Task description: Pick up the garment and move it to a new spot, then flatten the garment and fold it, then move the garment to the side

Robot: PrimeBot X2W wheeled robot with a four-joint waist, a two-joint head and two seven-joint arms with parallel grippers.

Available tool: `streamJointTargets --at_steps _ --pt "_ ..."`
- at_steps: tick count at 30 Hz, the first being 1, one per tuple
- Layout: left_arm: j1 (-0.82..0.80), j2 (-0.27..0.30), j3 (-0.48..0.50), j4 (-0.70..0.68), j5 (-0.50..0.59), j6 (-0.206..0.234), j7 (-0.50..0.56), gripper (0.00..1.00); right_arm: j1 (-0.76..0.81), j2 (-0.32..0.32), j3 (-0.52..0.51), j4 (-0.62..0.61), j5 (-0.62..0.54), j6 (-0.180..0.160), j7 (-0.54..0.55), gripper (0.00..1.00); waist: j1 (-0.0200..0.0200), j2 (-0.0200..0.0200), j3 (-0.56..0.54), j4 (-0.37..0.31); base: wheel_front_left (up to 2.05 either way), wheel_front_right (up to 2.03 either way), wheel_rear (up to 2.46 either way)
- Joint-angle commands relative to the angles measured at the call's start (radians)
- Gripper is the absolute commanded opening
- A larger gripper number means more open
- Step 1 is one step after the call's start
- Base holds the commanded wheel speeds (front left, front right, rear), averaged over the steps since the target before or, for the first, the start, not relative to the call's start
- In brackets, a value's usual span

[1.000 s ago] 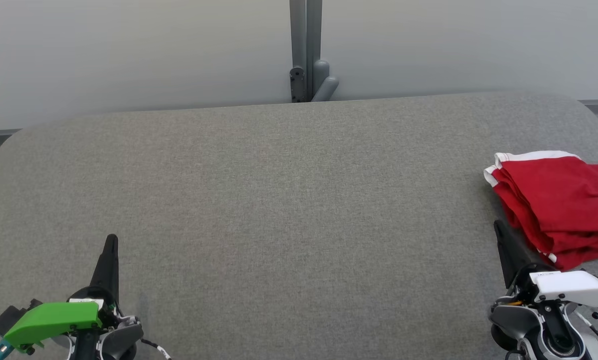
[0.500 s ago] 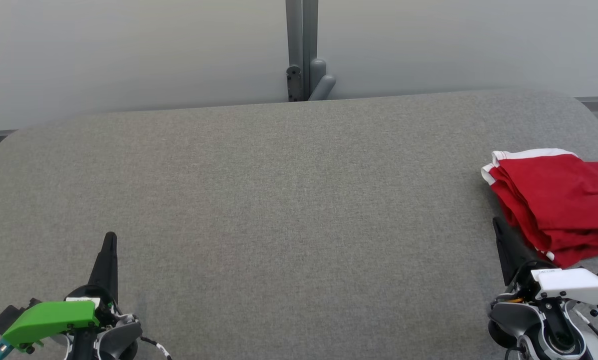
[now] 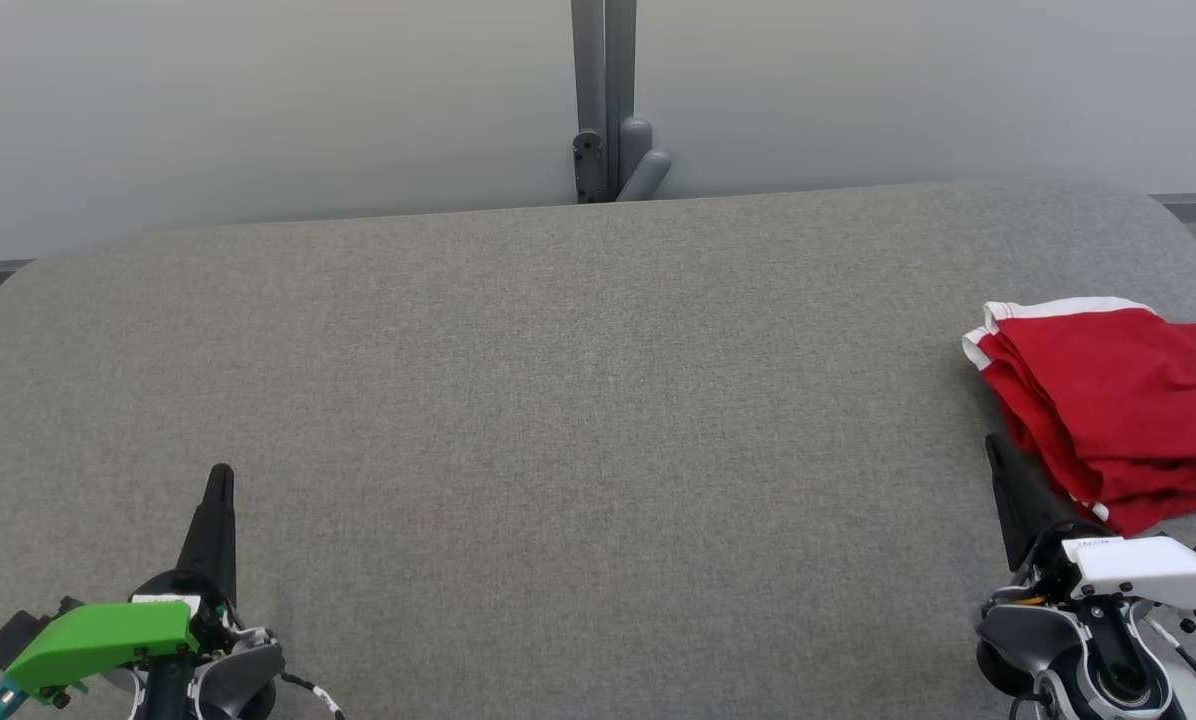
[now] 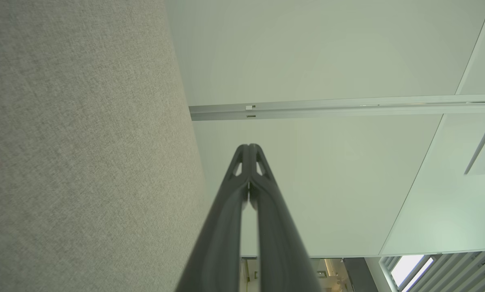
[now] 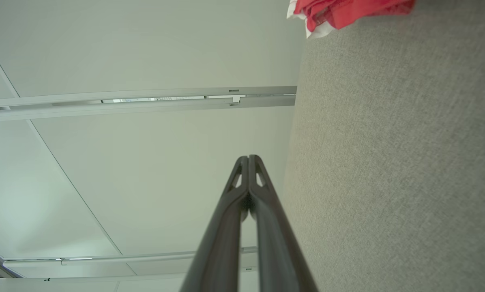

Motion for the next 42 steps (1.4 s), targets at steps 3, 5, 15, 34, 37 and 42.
streamJointTargets --at_steps 3,5,15,34,37,42 --pt "-0.017 0.000 0.006 0.000 0.001 -0.005 0.007 0.00 -0.009 -0.005 0.002 -0.004 0.007 0.000 0.003 0.00 0.0000 0.0000 0.000 0.000 0.00 0.00 0.00" --pt "-0.017 0.000 0.007 0.000 0.002 -0.005 0.007 0.00 -0.009 -0.005 0.002 -0.004 0.007 0.000 0.003 0.00 0.0000 0.0000 0.000 0.000 0.00 0.00 0.00" --pt "-0.018 -0.001 0.009 0.000 0.005 -0.005 0.006 0.00 -0.009 -0.005 0.002 -0.004 0.007 0.000 0.003 0.00 0.0000 0.0000 0.000 0.000 0.00 0.00 0.00" --pt "-0.018 -0.003 0.012 0.001 0.008 -0.005 0.009 0.00 -0.009 -0.005 0.002 -0.004 0.007 0.000 0.003 0.00 0.0000 0.0000 0.000 0.000 0.00 0.00 0.00" --pt "-0.018 -0.003 0.012 0.001 0.008 -0.005 0.010 0.00 -0.009 -0.005 0.002 -0.004 0.007 0.000 0.003 0.00 0.0000 0.0000 0.000 0.000 0.00 0.00 0.00" --pt "-0.018 -0.004 0.013 0.001 0.009 -0.005 0.011 0.00 -0.009 -0.005 0.002 -0.004 0.007 0.000 0.003 0.00 0.0000 0.0000 0.000 0.000 0.00 0.00 0.00"
